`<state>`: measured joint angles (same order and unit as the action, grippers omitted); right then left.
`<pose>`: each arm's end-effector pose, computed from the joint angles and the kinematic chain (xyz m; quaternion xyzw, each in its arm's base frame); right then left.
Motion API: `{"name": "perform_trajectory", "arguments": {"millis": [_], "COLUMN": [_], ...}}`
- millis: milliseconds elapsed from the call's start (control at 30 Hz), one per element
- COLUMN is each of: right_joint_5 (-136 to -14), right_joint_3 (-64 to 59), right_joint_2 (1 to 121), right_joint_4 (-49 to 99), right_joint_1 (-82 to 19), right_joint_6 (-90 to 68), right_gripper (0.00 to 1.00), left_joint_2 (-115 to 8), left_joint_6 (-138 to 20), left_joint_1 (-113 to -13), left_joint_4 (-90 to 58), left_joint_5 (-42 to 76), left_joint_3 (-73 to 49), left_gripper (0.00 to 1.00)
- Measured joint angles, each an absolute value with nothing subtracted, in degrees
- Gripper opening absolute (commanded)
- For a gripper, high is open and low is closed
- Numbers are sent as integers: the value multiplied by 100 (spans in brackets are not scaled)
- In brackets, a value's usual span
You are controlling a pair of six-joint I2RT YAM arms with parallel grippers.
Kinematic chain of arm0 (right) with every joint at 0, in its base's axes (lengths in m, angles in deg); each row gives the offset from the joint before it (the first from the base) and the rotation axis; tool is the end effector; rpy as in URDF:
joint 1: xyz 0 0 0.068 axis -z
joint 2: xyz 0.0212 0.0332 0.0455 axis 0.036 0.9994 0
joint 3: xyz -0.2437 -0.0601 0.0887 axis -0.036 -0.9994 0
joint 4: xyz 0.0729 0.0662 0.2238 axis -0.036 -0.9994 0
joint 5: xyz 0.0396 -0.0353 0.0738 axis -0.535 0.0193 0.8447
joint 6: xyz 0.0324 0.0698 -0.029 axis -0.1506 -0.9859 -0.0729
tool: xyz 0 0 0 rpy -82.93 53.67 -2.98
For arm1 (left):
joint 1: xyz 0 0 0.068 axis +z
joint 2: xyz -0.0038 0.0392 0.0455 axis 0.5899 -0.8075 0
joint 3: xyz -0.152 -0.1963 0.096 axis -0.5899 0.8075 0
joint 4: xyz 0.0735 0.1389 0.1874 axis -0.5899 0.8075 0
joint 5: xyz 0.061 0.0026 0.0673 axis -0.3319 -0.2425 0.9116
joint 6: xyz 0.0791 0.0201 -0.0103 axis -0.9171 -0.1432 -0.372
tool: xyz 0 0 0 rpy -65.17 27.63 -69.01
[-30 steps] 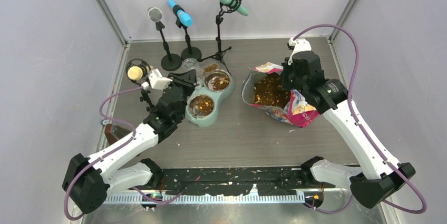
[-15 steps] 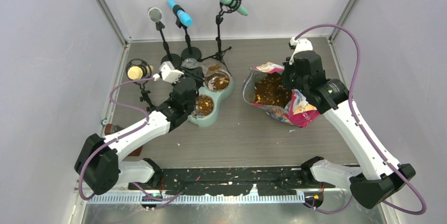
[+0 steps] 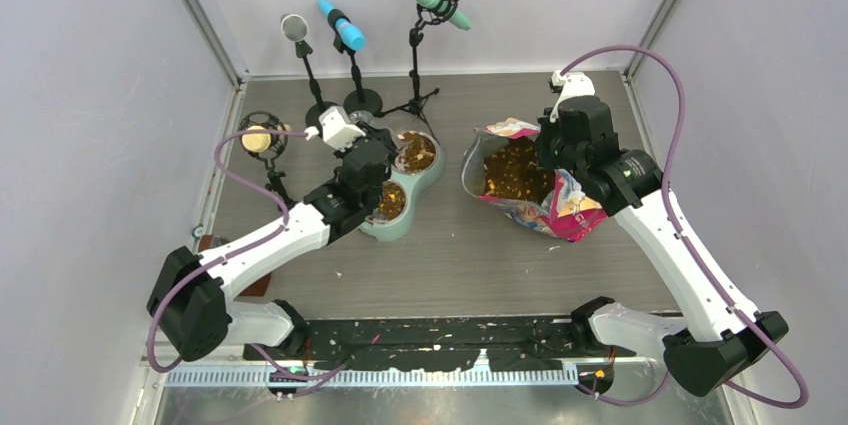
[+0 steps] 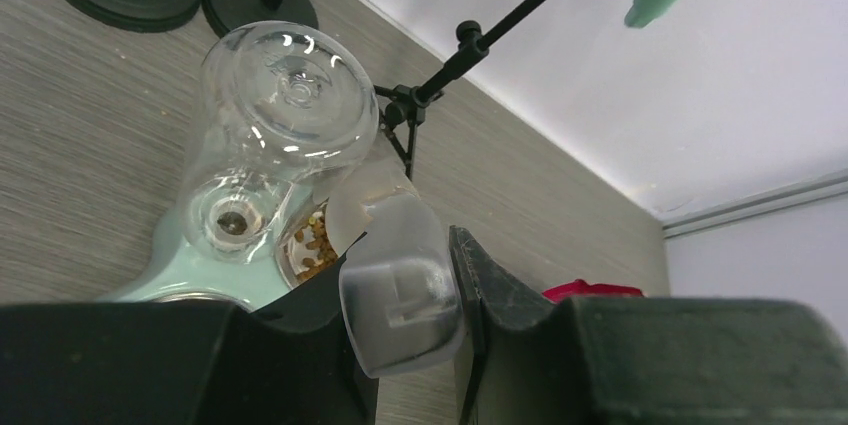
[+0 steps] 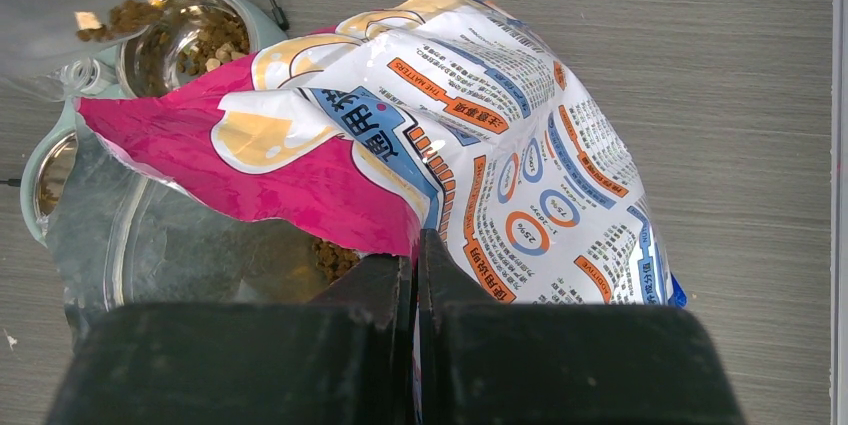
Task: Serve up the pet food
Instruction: Pour the pet food into the pet food bowl, then collect the pet food from the pet food bag.
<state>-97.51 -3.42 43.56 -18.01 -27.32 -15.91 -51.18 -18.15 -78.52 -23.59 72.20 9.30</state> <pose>0.2236 0.0847 0.3681 -0.0374 0.8709 0.0407 0.4883 0.2553 -0.1620 0.3021 -0.3130 0.6903 -0.2128 0.6167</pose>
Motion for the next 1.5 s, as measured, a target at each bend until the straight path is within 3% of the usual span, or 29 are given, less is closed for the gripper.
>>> {"name": "perform_trajectory", "arguments": {"millis": [400, 733, 1100, 1500], "right_joint_5": [-9749, -9749, -9727, -9672], "right_joint_3": [-342, -342, -342, -342], "right_joint_2": [4345, 4325, 4318, 4318], "right_joint_4": [-1801, -1803, -1814, -1847], "right_joint_1": [-2706, -2701, -2695, -2695], "right_joint_6": [-1591, -1591, -1595, -1623], "right_gripper": [5, 5, 5, 5], "left_joint_2": [-5964, -5944, -4491, -3350], "left_joint_6": [-3248, -3985, -4053, -3775], "left_joint_1": [-8129, -8348, -8381, -8379], "left_joint_4": [-1271, -796, -29, -591], "left_joint_5": [7408, 7248, 5570, 2861], "left_joint_3": [-543, -809, -1369, -761], "left_gripper": [0, 0, 0, 0]}}
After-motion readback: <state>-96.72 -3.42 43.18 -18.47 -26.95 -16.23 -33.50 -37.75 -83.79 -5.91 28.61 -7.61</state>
